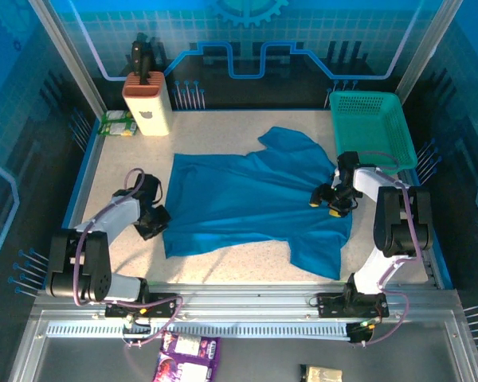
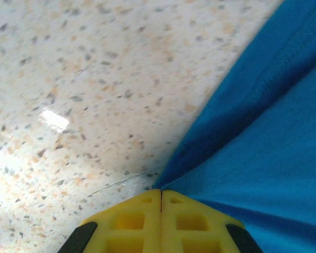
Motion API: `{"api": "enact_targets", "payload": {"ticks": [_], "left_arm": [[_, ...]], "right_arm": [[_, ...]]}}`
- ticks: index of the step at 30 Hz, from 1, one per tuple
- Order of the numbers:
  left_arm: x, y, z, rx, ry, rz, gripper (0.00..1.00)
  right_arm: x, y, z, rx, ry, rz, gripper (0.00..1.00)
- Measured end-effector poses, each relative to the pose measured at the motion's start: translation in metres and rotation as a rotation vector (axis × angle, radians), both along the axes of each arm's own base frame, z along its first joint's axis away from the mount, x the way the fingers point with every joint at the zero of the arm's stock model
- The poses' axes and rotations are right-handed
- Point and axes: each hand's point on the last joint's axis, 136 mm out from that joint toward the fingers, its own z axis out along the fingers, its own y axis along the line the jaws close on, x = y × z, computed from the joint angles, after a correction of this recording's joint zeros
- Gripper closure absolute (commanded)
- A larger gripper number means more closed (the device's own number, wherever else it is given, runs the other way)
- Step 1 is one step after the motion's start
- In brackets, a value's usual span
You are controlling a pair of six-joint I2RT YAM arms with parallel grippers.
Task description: Fold the inside-out t-shirt
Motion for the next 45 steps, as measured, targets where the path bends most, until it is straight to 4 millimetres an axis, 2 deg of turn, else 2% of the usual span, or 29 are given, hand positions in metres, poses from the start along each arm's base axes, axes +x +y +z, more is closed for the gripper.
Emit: {"api": "enact_targets", "payload": {"ticks": [7, 9, 11, 13, 17, 18, 20, 22, 24, 28, 36, 45], "left_arm": [[-0.013, 0.001, -0.003, -0.006, 0.015, 0.069, 0.99], [-0.011, -0.002, -0.002, -0.019, 0.019, 0.062, 0.85], [-0.004, -0.003, 0.008, -0.022, 0.004, 0.042, 0.73], [0.015, -0.003, 0.027, -0.025, -0.05, 0.024, 0.69], [0.075, -0.01, 0.076, -0.053, -0.213, -0.048, 0.7], [0.092, -0.013, 0.085, -0.063, -0.24, -0.075, 0.72], [0.124, -0.018, 0.09, -0.077, -0.261, -0.123, 0.72], [0.149, -0.021, 0.079, -0.079, -0.24, -0.165, 0.72], [0.163, -0.021, 0.06, -0.075, -0.195, -0.196, 0.73], [0.171, -0.019, 0.027, -0.061, -0.1, -0.241, 0.73], [0.18, -0.017, 0.017, -0.043, -0.062, -0.302, 0.72], [0.176, -0.025, -0.002, -0.091, -0.019, -0.327, 0.74]], "right_arm": [[0.0, 0.0, 0.001, -0.002, -0.001, -0.004, 0.31], [-0.001, 0.0, 0.003, -0.013, -0.003, 0.001, 0.31], [-0.005, 0.0, 0.006, -0.036, 0.002, 0.011, 0.31], [-0.007, 0.003, 0.013, -0.054, 0.003, 0.028, 0.31], [0.004, 0.016, 0.035, -0.065, -0.046, 0.07, 0.31], [0.009, 0.019, 0.042, -0.065, -0.066, 0.078, 0.31], [0.02, 0.023, 0.052, -0.064, -0.101, 0.088, 0.31], [0.03, 0.027, 0.061, -0.062, -0.127, 0.096, 0.31], [0.038, 0.03, 0.064, -0.062, -0.138, 0.103, 0.31], [0.045, 0.038, 0.062, -0.061, -0.136, 0.122, 0.31], [0.043, 0.045, 0.043, -0.066, -0.081, 0.143, 0.31], [0.04, 0.043, 0.023, -0.077, -0.032, 0.143, 0.31]]}}
